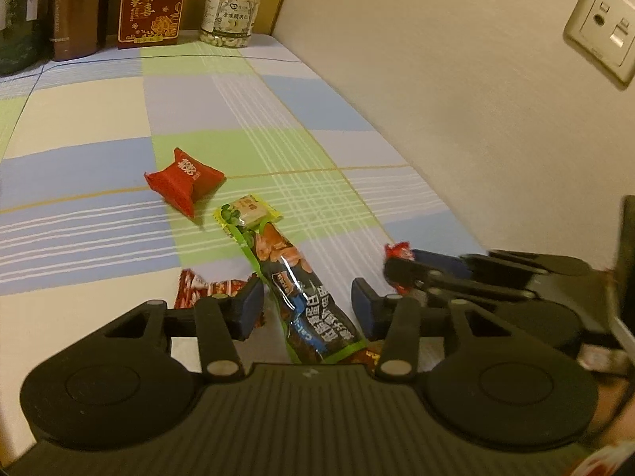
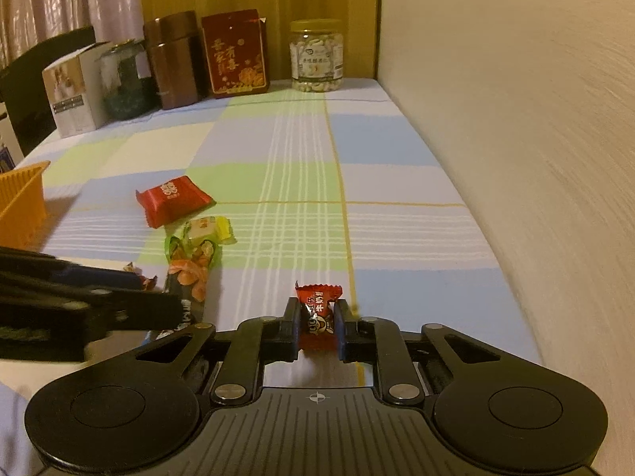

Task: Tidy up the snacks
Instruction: 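Grasp the long green snack bar with the left tool while the right tool grasps a red candy, then carry the snack bar and red candy over the orange tray with both tools, then lower the snack bar into the tray and open the left tool, then lower the red candy into the tray and open the right tool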

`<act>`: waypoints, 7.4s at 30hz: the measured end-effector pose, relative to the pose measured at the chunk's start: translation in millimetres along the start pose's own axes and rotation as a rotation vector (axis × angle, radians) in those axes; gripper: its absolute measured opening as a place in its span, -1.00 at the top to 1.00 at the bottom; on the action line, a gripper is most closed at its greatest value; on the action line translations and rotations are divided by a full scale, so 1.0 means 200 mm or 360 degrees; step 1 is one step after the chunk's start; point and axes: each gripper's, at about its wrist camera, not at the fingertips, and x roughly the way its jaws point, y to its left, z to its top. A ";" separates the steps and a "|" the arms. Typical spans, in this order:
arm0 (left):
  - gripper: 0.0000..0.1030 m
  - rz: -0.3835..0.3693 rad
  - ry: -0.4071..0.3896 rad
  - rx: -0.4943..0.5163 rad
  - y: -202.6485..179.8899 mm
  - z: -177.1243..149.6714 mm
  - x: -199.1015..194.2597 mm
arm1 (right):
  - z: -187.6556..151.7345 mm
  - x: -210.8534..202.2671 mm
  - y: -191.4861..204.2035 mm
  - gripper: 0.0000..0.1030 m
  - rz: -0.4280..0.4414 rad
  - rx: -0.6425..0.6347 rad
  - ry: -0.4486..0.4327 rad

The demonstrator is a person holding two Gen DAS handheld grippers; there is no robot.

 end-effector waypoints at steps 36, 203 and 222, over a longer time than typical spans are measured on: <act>0.50 0.0165 -0.0133 0.0082 -0.06 -0.01 -0.46 | 0.03 -0.48 0.18 0.66 -0.0005 0.0242 -0.0087; 0.44 0.0669 -0.0234 -0.0400 1.07 -0.37 -1.42 | 0.25 -0.23 1.63 0.64 0.0601 0.0072 0.0097; 0.35 0.0631 -0.0271 -0.0385 0.87 -0.42 -1.55 | 0.10 -0.49 1.33 0.01 0.0438 0.0333 0.0092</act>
